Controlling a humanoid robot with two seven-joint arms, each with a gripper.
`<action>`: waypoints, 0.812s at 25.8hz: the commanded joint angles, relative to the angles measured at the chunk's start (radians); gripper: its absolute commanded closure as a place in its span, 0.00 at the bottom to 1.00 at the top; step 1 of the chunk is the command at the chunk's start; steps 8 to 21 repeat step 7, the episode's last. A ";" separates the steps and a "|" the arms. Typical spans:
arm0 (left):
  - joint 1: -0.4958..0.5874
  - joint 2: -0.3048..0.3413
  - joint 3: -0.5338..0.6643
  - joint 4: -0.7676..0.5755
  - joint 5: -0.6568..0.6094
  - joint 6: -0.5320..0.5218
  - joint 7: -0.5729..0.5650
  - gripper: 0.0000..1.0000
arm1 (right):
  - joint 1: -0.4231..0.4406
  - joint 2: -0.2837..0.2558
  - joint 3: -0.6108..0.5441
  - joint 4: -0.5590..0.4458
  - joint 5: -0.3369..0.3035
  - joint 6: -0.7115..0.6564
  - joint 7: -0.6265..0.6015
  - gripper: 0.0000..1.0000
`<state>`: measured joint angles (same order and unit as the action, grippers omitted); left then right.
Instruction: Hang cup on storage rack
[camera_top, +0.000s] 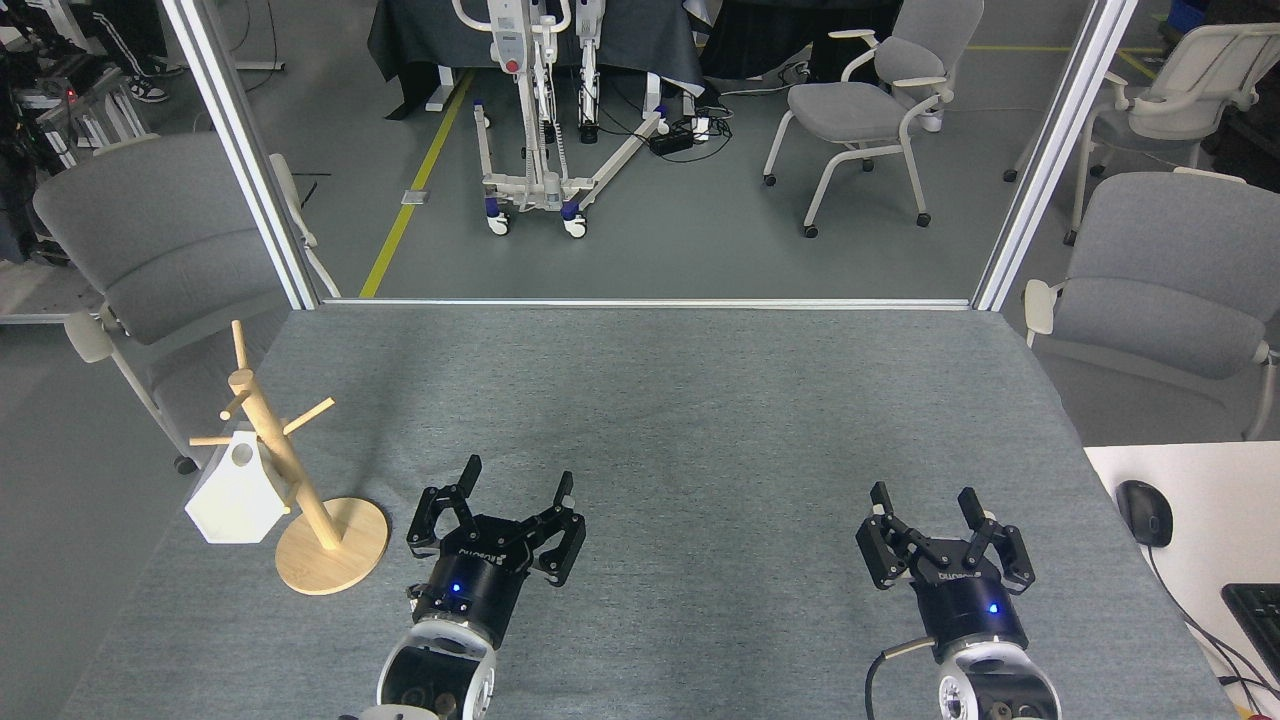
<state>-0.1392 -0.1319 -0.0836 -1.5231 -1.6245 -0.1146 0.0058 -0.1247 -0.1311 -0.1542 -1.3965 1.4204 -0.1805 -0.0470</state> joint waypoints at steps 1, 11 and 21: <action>0.035 0.001 -0.022 -0.025 0.000 0.004 0.003 0.01 | -0.001 0.001 -0.001 0.001 0.000 0.001 -0.001 0.01; 0.035 0.003 -0.022 -0.025 -0.002 0.006 0.002 0.01 | -0.003 0.002 0.001 0.001 -0.001 0.001 -0.001 0.01; 0.035 0.003 -0.022 -0.025 -0.002 0.006 0.002 0.01 | -0.003 0.002 0.001 0.001 -0.001 0.001 -0.001 0.01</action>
